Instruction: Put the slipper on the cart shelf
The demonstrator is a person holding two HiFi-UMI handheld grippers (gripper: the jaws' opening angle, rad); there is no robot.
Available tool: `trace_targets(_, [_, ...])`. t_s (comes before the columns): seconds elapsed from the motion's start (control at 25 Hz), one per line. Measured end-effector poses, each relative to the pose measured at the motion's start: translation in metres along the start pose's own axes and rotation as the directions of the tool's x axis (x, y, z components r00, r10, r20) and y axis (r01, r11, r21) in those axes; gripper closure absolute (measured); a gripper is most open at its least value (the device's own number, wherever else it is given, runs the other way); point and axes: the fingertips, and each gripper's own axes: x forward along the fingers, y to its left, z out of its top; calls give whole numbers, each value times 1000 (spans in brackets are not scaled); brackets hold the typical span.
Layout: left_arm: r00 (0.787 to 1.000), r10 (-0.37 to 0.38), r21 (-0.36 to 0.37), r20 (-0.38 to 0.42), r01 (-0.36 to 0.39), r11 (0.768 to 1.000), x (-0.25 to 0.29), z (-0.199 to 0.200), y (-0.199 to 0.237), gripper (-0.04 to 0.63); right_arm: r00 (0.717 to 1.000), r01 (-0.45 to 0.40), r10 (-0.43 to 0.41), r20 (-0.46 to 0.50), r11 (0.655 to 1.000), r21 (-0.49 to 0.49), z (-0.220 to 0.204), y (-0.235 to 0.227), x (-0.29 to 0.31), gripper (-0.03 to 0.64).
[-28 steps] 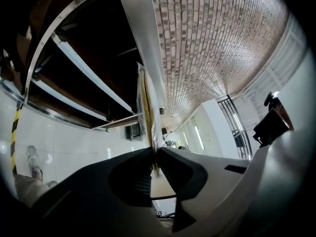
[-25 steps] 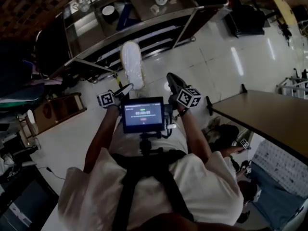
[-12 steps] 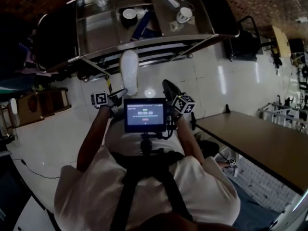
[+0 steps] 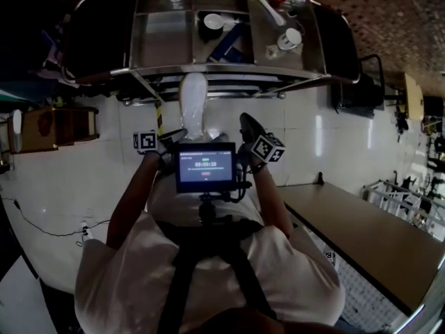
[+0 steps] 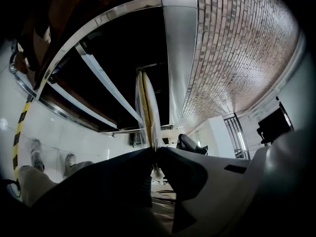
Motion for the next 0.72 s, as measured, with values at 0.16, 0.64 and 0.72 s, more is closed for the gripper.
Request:
trace_targets(0.16, [999, 25, -1, 41, -25, 1000, 3, 1, 1, 549, 999, -48, 47, -24, 998, -47, 10, 2, 10, 594])
trace_targets(0.64, [974, 111, -30, 198, -107, 994, 52, 16, -19, 549, 992, -105, 91, -87, 979, -173, 74, -41, 3, 594])
trace_targets(0.72, [968, 147, -56, 206, -139, 989, 63, 18, -10, 549, 991, -110, 95, -91, 976, -189, 85, -52, 4, 594])
